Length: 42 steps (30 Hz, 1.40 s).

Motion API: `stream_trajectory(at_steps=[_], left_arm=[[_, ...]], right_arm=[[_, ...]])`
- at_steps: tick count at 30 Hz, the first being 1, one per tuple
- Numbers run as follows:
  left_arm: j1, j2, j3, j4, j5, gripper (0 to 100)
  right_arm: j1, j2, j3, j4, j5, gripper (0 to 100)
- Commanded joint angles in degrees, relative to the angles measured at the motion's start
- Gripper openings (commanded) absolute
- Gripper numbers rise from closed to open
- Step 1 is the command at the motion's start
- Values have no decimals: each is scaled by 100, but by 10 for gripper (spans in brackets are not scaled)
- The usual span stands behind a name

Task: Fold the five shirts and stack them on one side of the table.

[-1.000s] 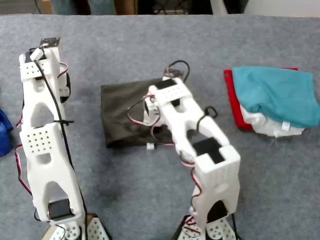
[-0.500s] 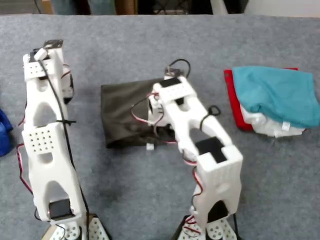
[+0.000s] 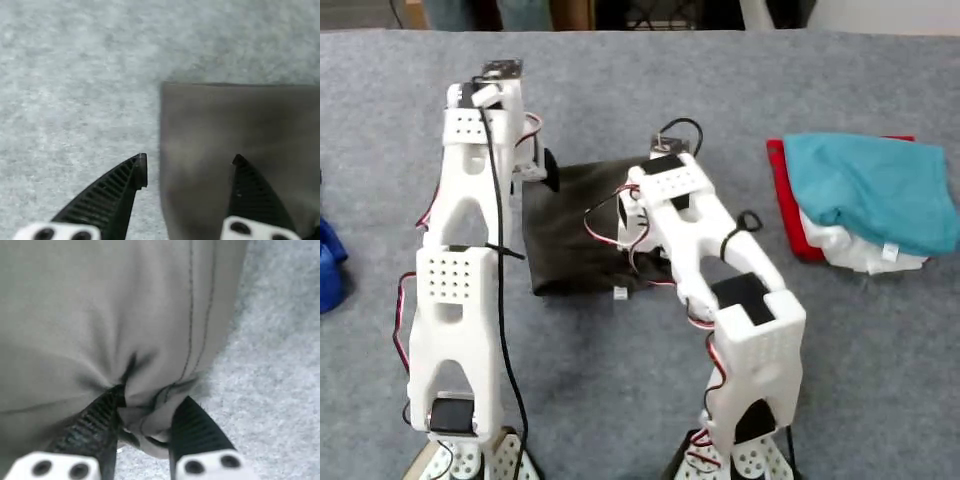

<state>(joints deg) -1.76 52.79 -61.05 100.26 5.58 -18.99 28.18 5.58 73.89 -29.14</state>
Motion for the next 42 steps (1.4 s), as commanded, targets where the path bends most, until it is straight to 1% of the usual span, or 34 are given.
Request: stream_trajectory(at_steps=[1, 4, 7, 13, 15, 19, 24, 28, 31, 38, 42], left_arm=[[92, -88, -154, 26, 79, 282], [207, 149, -215, -105, 167, 282], [268, 378, -207, -246, 527, 283], [57, 1029, -207, -519, 914, 278], [31, 1143, -224, -492, 985, 278], [75, 1090, -708, -35, 879, 283], [-57, 853, -1411, 62, 132, 284], [-136, 932, -1270, 62, -536, 284], [-198, 993, -1138, 53, -853, 284], [31, 1512, -1174, -114, -835, 284], [259, 1644, -1182, -123, -457, 278]], right_arm=[[132, 488, 259, -53, 26, 14], [132, 488, 259, -62, 26, 14], [132, 488, 259, -70, 35, 14], [132, 488, 259, -70, 35, 14], [123, 488, 259, -70, 35, 14], [123, 488, 259, -62, 35, 14], [123, 488, 259, -62, 35, 14], [123, 488, 259, -62, 35, 14], [123, 488, 259, -62, 35, 14], [123, 488, 259, -62, 35, 14], [123, 488, 251, -62, 35, 14]])
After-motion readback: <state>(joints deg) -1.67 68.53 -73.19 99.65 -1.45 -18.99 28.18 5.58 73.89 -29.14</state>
